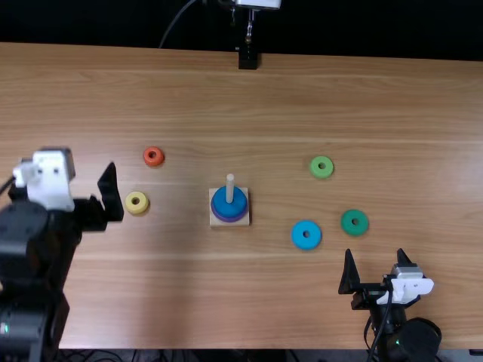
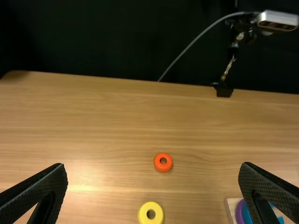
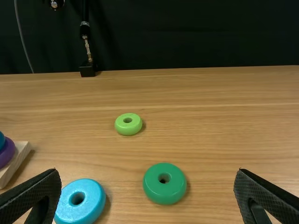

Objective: Build the Hanoi tower: stack the rings onto the peg from bottom to top in this color order: purple, dark blue, light blue, dark green, light green, yellow, orange.

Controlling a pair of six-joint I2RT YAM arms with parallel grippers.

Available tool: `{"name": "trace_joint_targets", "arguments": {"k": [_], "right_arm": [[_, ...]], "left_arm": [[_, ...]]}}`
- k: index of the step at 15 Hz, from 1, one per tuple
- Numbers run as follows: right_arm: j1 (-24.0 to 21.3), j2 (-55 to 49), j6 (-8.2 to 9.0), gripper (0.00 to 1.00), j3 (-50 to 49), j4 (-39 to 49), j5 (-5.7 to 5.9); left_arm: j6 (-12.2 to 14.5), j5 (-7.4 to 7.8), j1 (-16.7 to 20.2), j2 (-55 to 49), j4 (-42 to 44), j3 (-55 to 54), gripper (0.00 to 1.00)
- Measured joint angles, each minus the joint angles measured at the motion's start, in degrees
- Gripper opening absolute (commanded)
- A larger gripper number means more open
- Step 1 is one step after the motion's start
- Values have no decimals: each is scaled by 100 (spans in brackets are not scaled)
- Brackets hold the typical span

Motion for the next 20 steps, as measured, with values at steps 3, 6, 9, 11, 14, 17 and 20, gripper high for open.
{"name": "trace_joint_targets", "arguments": {"k": [3,6,9,11,14,17,20], "right_arm": [[2,0,-2,100,0,0,-2],[2,0,-2,100,0,-4,0],[2,0,-2,100,-2,-4,0],[2,0,0,100,0,0,-2],[2,0,0,100,0,0,0],[0,0,0,100,0,-2,0],[0,0,0,100,0,-4,-2]], "left_arm": [[13,-11,-2,-1762,105,-1759,100],[33,-31,-118,-3132,92,-3233,100],[46,-37,-129,-4116,627,-4282,100],[44,-37,-127,-4450,1051,-4721,100],[44,-35,-105,-4719,1071,-5075,100],[44,-35,-101,-4911,1141,-5110,100],[44,-35,-101,-5001,1222,-5145,100]]}}
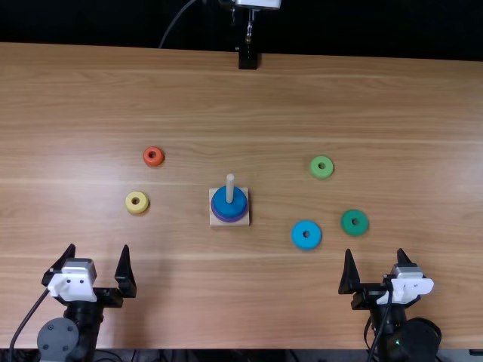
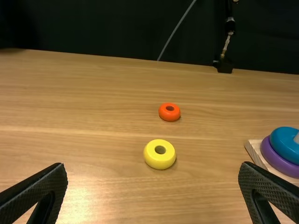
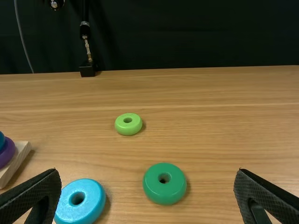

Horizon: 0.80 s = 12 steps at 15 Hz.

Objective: Build the Hanoi tower: stack the rings onto the peg from bottom to top in this color order: purple, dark blue, light blue, dark green, light green, yellow, orange.

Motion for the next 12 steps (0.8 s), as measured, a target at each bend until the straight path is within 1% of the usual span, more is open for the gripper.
{"name": "trace_joint_targets", "arguments": {"k": [2,5,12], "right_arm": [[2,0,-4,100,0,0,0],[0,0,0,100,0,0,2],[2,0,0,100,0,2,2]], "left_arm": [[4,0,31,-15,-157,13,100],[-2,17,26,-13,-1036,214,100],[-4,24,26,-15,-1128,236,100]]}}
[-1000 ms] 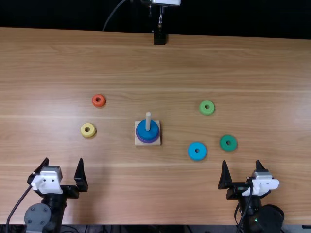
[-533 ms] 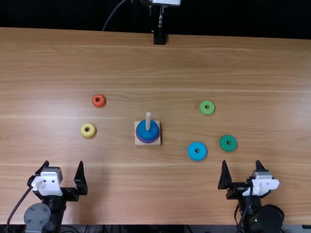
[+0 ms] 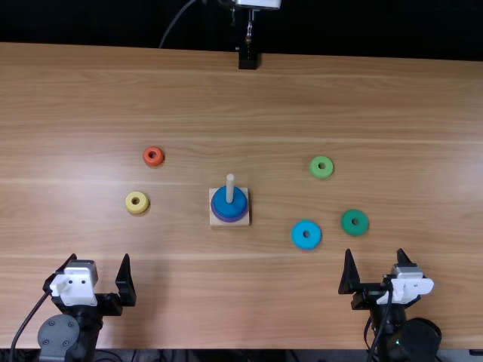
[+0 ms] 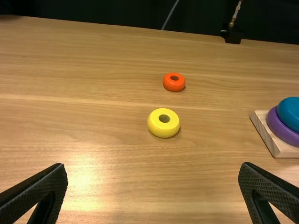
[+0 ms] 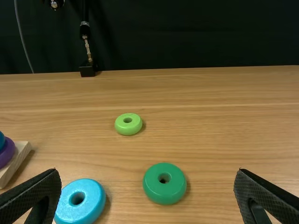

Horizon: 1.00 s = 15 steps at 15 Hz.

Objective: Build the Hanoi tower: stack the rings onto the peg from bottom to top in this color order: purple, dark blue, light blue, dark green, light green, yellow, orange.

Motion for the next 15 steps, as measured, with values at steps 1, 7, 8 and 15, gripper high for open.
{"name": "trace_joint_targets", "arguments": {"k": [1,7,8,15], "right_arm": [[0,0,2,100,0,-2,-2],[0,0,0,100,-2,-4,0],[0,0,-2,100,0,-7,0],[-170,494,13,100,1303,-232,214]], "left_arm": [[2,0,0,0,-2,0,100],[-2,0,0,0,-4,0,100],[0,0,-2,0,-4,0,100],[0,-4,0,2,-4,0,100]]}}
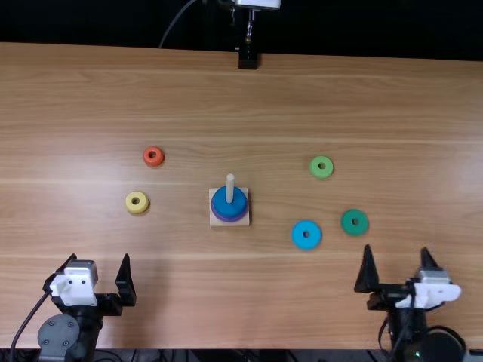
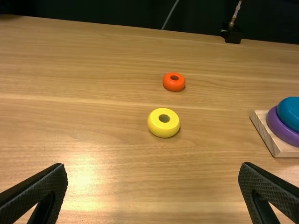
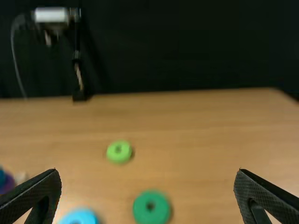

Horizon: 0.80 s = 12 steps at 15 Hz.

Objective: Build the Hanoi tower: stack the rings onto the peg from bottom to top in this color order: purple, dark blue, light blue, dark green, light green, yellow, orange.

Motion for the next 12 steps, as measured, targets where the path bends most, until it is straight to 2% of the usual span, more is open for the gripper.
{"name": "trace_joint_targets", "arguments": {"k": [6,8,12], "right_arm": [[42,2428,11,100,2559,-33,70],[470,3480,7,100,3324,-225,114],[1268,5292,13,100,4671,-2017,129]], "left_arm": [[0,4,0,0,0,0,100],[0,4,0,-2,-2,0,100],[2,2,0,-2,2,0,100]]}}
